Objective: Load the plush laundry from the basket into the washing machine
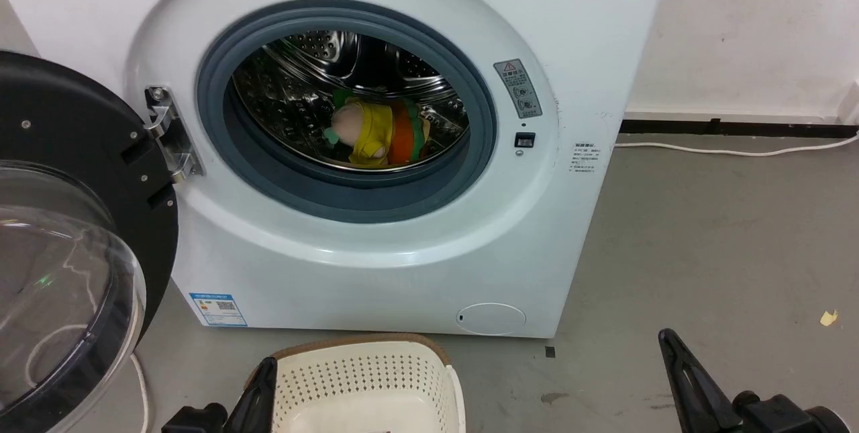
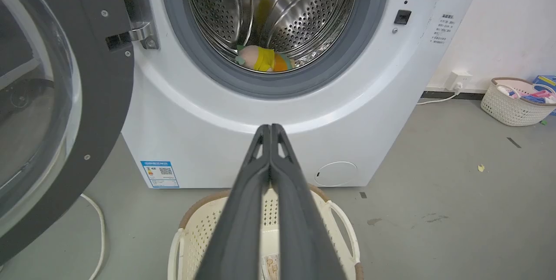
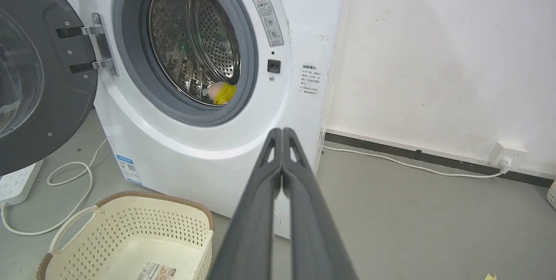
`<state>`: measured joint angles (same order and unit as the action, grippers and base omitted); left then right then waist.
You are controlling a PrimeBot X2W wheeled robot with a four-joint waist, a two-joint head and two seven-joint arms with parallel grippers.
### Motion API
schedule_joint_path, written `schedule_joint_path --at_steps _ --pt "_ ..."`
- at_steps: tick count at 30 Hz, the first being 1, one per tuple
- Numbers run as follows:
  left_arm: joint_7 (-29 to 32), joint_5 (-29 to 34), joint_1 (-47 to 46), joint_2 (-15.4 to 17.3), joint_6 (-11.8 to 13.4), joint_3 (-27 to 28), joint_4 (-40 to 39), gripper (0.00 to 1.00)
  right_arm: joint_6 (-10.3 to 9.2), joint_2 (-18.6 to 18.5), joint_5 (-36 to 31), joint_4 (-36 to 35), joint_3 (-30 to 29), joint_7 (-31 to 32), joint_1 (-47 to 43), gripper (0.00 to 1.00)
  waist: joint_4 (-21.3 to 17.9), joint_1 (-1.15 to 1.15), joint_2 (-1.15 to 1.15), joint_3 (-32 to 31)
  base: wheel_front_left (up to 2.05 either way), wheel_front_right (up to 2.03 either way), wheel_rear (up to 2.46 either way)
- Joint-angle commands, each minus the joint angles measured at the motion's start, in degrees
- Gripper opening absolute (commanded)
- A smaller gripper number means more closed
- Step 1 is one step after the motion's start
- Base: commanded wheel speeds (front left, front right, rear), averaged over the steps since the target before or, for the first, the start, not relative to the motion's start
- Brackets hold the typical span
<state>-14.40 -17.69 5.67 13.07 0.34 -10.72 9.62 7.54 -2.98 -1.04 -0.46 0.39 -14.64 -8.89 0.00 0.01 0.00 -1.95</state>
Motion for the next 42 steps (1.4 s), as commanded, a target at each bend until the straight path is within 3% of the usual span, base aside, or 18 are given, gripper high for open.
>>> schedule_joint_path --at_steps 1,42 --pt "0.25 0.54 -0.19 -0.31 -0.01 0.26 -0.25 0.00 0.00 0.01 0.03 0.02 0.01 0.40 0.30 0.00 0.00 0.00 0.00 0.01 0.00 0.00 0.00" --pt "5.16 6.49 -2.09 -3.74 -0.12 3.89 -3.50 0.00 -0.02 0.05 0.38 0.17 -0.13 5.34 3.28 0.00 0.00 -0.01 0.00 0.68 0.00 0.00 0.00"
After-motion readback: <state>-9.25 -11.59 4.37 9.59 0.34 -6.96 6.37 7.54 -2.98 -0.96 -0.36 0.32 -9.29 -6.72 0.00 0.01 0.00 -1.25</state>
